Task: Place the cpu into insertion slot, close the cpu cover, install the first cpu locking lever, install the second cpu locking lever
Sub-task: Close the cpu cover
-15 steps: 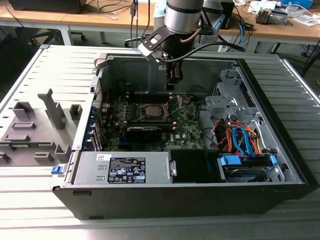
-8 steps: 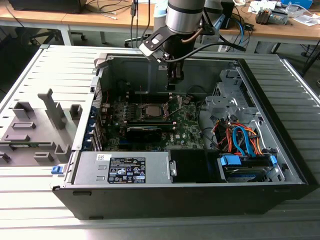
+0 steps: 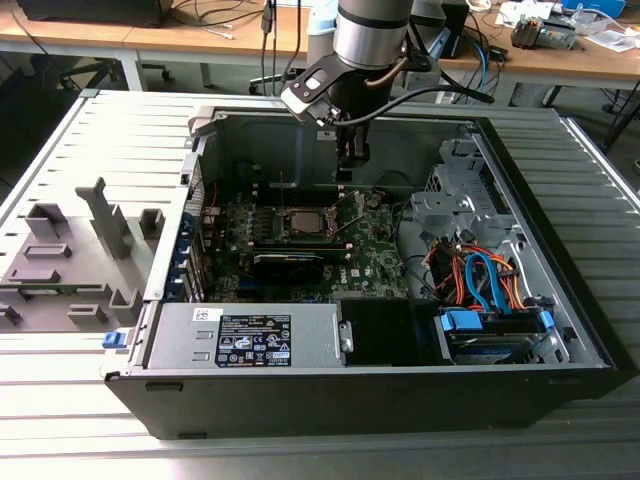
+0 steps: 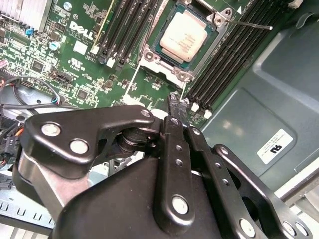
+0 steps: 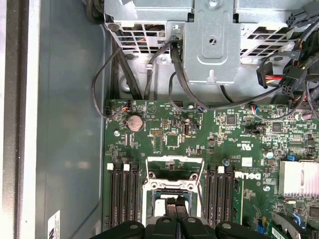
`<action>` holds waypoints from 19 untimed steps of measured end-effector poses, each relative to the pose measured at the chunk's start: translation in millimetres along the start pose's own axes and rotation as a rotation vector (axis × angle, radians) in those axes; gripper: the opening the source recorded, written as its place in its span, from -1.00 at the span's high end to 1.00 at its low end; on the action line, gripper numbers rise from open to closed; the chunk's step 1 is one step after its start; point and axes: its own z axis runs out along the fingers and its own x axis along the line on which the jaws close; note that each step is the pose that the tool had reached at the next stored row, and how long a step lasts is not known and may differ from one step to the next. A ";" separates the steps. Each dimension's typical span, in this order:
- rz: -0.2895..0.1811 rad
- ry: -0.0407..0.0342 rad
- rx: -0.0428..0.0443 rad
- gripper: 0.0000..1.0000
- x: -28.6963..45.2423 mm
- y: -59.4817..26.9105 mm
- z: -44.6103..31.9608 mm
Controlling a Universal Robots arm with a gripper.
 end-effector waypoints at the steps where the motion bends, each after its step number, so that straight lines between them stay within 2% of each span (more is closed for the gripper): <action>1: 0.000 0.0002 0.0000 0.79 -0.2 0.1 0.2; 19: 0.000 0.0000 0.0000 0.79 -2.7 0.4 2.3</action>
